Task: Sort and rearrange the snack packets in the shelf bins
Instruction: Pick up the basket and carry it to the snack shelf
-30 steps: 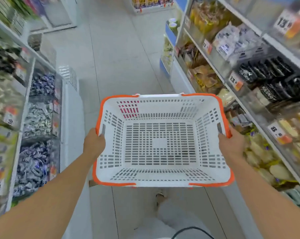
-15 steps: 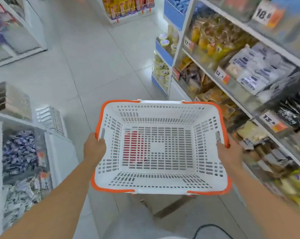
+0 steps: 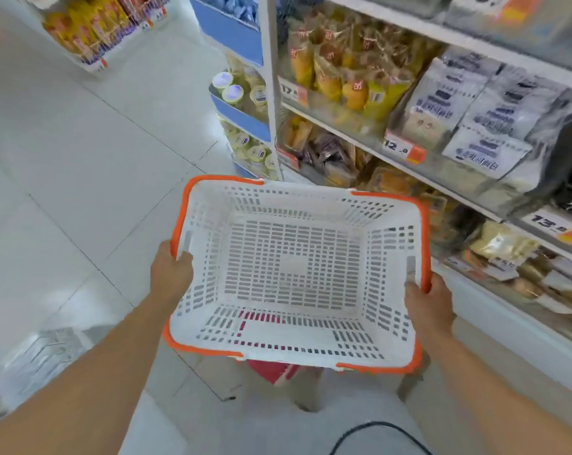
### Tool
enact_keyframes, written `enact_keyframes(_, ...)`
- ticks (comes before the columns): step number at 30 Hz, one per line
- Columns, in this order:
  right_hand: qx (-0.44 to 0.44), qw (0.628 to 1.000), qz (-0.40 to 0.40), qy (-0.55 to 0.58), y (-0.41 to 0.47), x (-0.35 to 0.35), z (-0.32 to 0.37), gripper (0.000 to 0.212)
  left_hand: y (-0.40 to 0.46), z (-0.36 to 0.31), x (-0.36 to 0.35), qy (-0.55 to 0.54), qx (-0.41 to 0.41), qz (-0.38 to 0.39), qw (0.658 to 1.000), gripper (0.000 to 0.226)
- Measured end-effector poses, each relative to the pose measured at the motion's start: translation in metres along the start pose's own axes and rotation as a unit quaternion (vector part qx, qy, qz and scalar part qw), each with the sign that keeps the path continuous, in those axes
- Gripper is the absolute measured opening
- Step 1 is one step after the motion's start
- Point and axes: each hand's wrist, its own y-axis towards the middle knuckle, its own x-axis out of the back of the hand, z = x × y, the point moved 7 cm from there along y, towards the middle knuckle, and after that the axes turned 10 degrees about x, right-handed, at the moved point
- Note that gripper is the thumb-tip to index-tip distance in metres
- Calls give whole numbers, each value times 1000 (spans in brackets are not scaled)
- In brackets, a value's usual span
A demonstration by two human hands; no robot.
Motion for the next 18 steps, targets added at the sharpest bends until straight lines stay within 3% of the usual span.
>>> enact_keyframes(4, -67, 998, -13, 2, 14, -35, 5, 18, 69, -38, -21, 22, -24, 28, 999, 25)
enact_keyframes(10, -145, 989, -16, -2, 39, -125, -36, 26, 188, -65, -73, 95, -61, 69, 991, 21)
enact_keyframes(18, -246, 960, -126, 47, 112, -285, -166, 30, 379, -12, -290, 169, -41, 224, 959, 19)
